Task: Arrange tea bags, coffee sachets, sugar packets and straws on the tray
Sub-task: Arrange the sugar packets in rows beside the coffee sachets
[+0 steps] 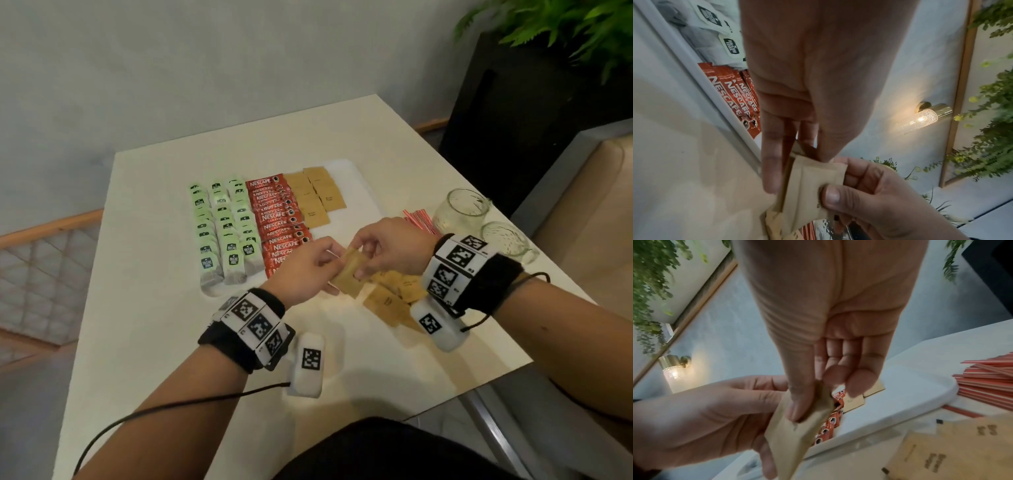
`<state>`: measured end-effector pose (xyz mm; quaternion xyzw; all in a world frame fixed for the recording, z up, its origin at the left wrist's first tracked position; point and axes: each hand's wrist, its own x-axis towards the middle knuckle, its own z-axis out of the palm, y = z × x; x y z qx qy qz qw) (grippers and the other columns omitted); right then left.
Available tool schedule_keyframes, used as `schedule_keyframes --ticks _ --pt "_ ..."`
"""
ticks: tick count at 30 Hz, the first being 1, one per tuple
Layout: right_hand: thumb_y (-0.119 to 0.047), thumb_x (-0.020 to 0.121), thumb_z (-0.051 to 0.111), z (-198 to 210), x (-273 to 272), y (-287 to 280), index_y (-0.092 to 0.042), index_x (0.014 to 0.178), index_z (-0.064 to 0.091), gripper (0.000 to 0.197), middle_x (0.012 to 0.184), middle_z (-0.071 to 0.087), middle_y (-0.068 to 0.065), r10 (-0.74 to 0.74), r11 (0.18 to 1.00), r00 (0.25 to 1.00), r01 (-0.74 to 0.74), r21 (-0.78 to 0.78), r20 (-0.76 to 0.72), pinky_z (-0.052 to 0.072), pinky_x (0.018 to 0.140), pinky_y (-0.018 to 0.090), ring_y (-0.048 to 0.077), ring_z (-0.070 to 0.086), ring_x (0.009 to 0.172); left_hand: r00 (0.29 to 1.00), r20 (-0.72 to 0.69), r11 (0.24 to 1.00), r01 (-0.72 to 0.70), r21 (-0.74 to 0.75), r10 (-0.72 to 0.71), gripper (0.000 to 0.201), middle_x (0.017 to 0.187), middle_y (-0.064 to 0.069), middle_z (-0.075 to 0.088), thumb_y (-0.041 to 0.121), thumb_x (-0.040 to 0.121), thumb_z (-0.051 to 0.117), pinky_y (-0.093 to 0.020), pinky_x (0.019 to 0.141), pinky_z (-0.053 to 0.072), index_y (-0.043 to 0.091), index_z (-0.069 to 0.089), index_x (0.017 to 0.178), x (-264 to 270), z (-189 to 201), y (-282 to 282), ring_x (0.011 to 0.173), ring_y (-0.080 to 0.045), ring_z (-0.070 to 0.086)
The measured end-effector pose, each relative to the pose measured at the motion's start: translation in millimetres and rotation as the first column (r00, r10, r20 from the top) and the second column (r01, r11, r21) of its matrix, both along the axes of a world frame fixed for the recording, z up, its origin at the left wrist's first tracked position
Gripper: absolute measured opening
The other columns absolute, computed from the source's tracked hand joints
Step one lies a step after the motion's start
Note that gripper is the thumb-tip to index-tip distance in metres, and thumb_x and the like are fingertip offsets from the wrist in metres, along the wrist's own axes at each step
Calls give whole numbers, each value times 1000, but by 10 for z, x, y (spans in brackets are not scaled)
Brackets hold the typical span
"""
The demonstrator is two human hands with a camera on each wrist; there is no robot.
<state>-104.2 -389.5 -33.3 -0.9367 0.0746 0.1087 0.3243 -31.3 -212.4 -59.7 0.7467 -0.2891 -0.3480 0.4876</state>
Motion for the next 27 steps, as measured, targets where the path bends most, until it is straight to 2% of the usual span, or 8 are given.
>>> schedule_keyframes --ticks 3,6,9,12,16,20,25,27 --pt "-28 68 86 9 -46 6 -29 69 64 22 61 59 -13 -33 999 999 33 -26 3 42 59 19 2 52 58 984 -174 999 51 2 -49 25 107 -13 68 22 94 65 -42 82 60 6 59 111 21 -8 12 94 -22 70" --pt "-22 71 84 33 -135 73 -26 72 67 17 59 57 -15 -10 1000 1000 10 2 3 41 58 17 -1 50 55 948 -192 961 269 63 -253 38 107 -3 70 26 86 75 -32 80 59 15 59 118 -7 -38 -21 92 -16 69" --pt "-26 71 85 0 -233 109 -22 85 68 23 67 60 -13 -58 998 998 58 33 19 44 60 16 0 53 59 907 -141 895 416 157 -397 33 94 0 65 32 87 67 -23 71 51 6 68 106 -92 -73 -93 85 -11 59" --pt "-42 68 83 -153 -364 24 -28 91 64 33 79 64 -11 -198 980 980 198 -16 -7 47 65 23 4 58 69 917 -136 891 398 218 -376 13 89 2 62 21 95 56 -27 75 48 14 66 92 -138 -134 -129 85 -11 54" --pt "-70 55 73 -307 -554 93 -31 89 61 53 86 61 -14 -263 933 946 201 -298 -188 51 70 28 6 58 78 977 -170 970 159 185 -128 8 84 -2 62 9 96 54 -29 74 51 14 58 99 -70 -196 -113 78 -15 58" --pt "-58 64 78 -339 -591 168 -28 92 59 45 88 57 -11 -258 914 947 175 -367 -190 51 71 29 8 56 78 994 -106 987 39 156 -22 5 82 -1 61 16 93 62 -29 69 52 15 60 98 -25 -198 -104 73 -15 61" --pt "-36 67 81 -378 -596 142 -26 95 57 38 93 60 -9 -205 960 956 155 -232 -209 52 75 30 11 57 85 993 43 972 99 212 -111 23 81 1 59 21 85 74 -37 71 54 18 60 103 -28 -205 -127 71 -14 58" --pt "-24 70 80 -407 -593 109 -26 92 58 30 93 60 -10 -170 980 970 147 -133 -176 49 70 24 12 58 86 967 123 944 181 276 -222 40 79 5 52 26 76 82 -32 64 45 22 59 108 -44 -194 -135 68 -11 50"
